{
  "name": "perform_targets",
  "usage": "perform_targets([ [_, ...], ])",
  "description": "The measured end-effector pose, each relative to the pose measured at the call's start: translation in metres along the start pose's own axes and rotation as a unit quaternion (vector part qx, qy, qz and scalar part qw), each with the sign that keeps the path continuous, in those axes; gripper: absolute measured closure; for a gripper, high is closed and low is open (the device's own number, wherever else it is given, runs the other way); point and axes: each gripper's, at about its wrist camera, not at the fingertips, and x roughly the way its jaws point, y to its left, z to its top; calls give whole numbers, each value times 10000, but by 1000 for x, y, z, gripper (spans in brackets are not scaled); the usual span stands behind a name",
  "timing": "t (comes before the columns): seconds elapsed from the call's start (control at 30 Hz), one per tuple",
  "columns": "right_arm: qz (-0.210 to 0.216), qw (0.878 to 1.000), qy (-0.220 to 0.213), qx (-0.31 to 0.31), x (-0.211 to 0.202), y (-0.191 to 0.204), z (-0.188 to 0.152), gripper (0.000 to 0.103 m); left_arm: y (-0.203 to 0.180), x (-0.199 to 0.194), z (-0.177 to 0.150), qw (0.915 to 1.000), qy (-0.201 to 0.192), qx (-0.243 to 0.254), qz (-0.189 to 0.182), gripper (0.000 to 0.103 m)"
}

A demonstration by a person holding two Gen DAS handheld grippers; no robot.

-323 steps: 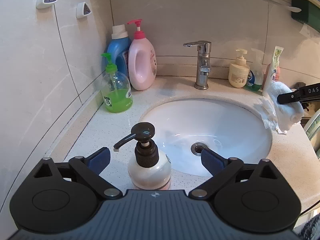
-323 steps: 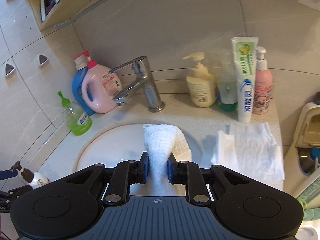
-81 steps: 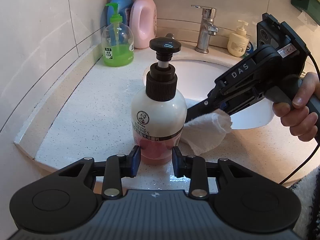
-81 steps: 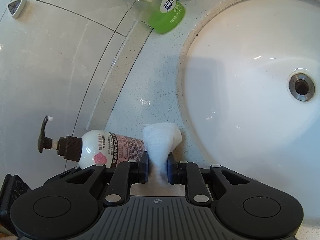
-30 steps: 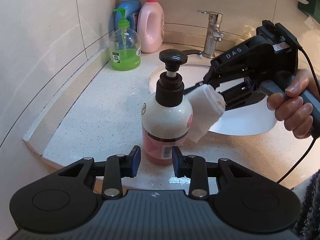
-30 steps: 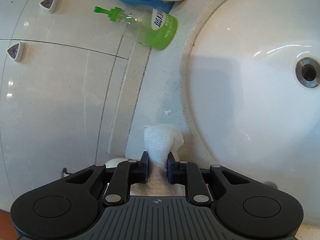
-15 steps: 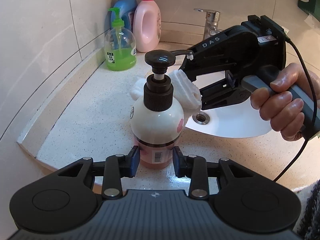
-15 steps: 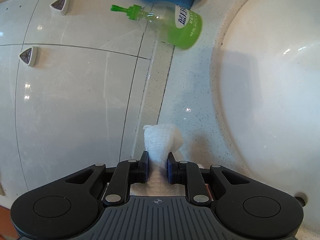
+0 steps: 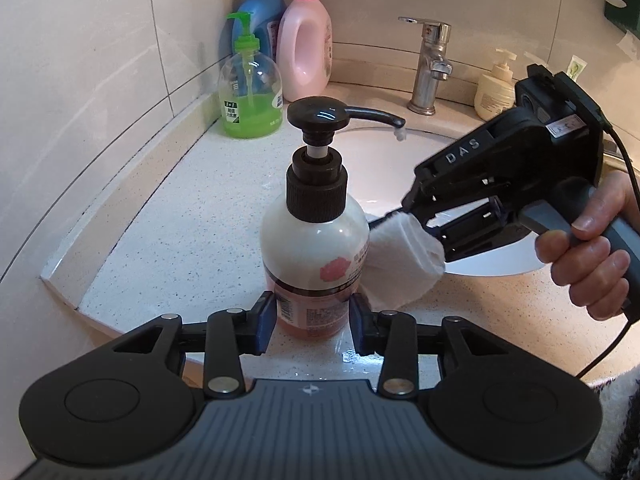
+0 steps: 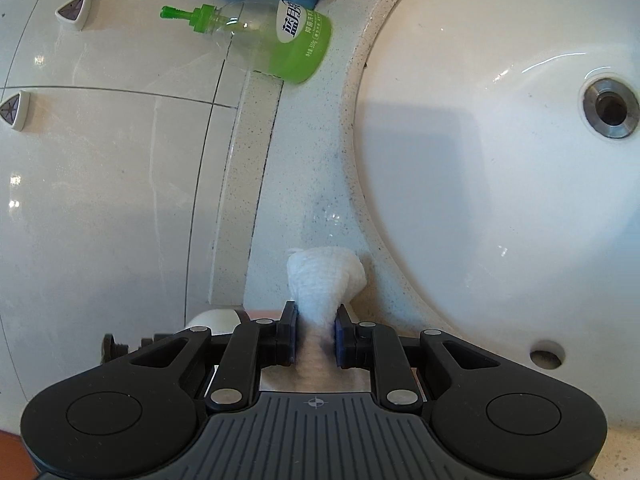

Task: Clean container
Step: 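Rub the cloth around the bottle's back with the right gripper while the left gripper holds it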

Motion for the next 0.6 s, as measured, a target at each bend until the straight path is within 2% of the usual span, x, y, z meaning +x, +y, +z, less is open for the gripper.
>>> perform_targets([
  [0.1,-191,9993,92,-313,-3,8,-3,83,3,-2,0,10000,-15,8,-13,59],
  [0.17,-174,9990,70,-402,-6,13,-2,83,3,-3,1,10000,-36,49,-11,59],
  [0.4,400,9980,-235,-424,-21,32,17,83,3,-5,1,9999,-62,88,-10,59],
  [0.6,898,9955,-36,-301,-6,41,33,83,4,-5,2,9998,-70,162,-19,59],
])
